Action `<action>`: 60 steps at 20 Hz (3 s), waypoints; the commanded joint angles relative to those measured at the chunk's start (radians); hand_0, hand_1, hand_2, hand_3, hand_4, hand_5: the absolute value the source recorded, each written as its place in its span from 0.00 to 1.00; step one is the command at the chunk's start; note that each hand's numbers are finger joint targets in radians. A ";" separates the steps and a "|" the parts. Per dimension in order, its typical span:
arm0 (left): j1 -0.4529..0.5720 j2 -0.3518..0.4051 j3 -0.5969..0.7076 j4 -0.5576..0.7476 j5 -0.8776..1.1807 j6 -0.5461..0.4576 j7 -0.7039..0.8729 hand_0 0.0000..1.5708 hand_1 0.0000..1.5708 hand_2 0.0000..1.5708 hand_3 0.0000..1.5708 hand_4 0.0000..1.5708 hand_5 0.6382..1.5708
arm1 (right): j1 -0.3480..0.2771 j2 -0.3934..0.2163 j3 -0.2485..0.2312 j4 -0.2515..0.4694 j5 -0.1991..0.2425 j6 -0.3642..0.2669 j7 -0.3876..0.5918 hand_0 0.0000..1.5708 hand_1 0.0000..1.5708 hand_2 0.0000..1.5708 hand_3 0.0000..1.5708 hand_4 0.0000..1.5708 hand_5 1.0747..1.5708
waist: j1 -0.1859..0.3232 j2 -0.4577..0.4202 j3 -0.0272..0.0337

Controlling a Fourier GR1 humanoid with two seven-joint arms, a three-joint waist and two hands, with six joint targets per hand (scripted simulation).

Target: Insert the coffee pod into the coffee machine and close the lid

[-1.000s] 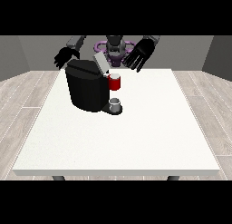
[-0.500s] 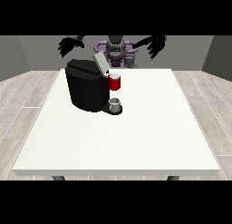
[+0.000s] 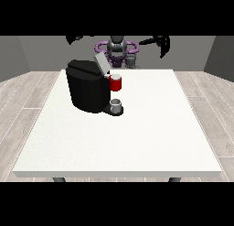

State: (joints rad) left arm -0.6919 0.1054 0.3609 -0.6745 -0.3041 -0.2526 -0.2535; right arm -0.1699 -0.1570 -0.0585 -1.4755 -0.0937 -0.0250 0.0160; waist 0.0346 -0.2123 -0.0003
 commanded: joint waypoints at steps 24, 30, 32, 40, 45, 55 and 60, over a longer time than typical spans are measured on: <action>0.356 -0.095 -0.149 -0.578 0.288 0.007 0.225 0.00 0.00 0.00 0.00 0.00 1.00 | -0.201 -0.023 -0.041 0.279 0.021 0.103 -0.059 0.00 0.00 0.00 0.00 0.00 1.00 | 0.124 0.127 0.0006; 0.371 -0.104 -0.236 -0.633 0.257 0.059 0.161 0.00 0.00 0.00 0.00 0.00 1.00 | -0.369 -0.034 -0.053 0.361 0.052 0.083 -0.082 0.00 0.00 0.00 0.00 0.00 1.00 | 0.124 0.241 0.0005; 0.346 -0.066 -0.190 -0.665 0.309 0.037 0.277 0.00 0.00 0.00 0.00 0.00 1.00 | -0.350 -0.025 -0.032 0.374 0.072 0.087 -0.085 0.00 0.00 0.00 0.00 0.00 1.00 | 0.102 0.222 0.0005; 0.436 -0.025 -0.188 -0.706 0.336 0.014 0.191 0.00 0.00 0.00 0.00 0.00 1.00 | -0.444 -0.024 -0.038 0.414 0.087 0.095 -0.061 0.00 0.00 0.00 0.00 0.00 1.00 | 0.104 0.248 0.0003; 0.385 -0.010 -0.173 -0.689 0.344 0.052 0.201 0.00 0.00 0.00 0.00 0.00 1.00 | -0.479 0.017 -0.010 0.424 0.104 0.085 -0.064 0.00 0.00 0.00 0.00 0.00 1.00 | 0.077 0.268 0.0003; 0.459 -0.034 -0.228 -0.741 0.327 0.072 0.221 0.00 0.00 0.00 0.00 0.00 1.00 | -0.478 0.033 0.002 0.473 0.136 0.081 -0.113 0.00 0.00 0.00 0.00 0.00 1.00 | 0.097 0.249 0.0003; 0.375 0.019 -0.176 -0.667 0.346 0.062 0.188 0.00 0.00 0.00 0.00 0.00 1.00 | -0.620 0.022 0.016 0.469 0.159 0.076 -0.034 0.00 0.00 0.00 0.00 0.14 1.00 | 0.097 0.307 0.0001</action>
State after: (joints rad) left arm -0.2698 0.1077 0.1664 -1.3646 0.0309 -0.1991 -0.0750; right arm -0.7225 -0.1406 -0.0674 -1.0173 0.0388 0.0518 -0.0599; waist 0.1314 0.0736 -0.0006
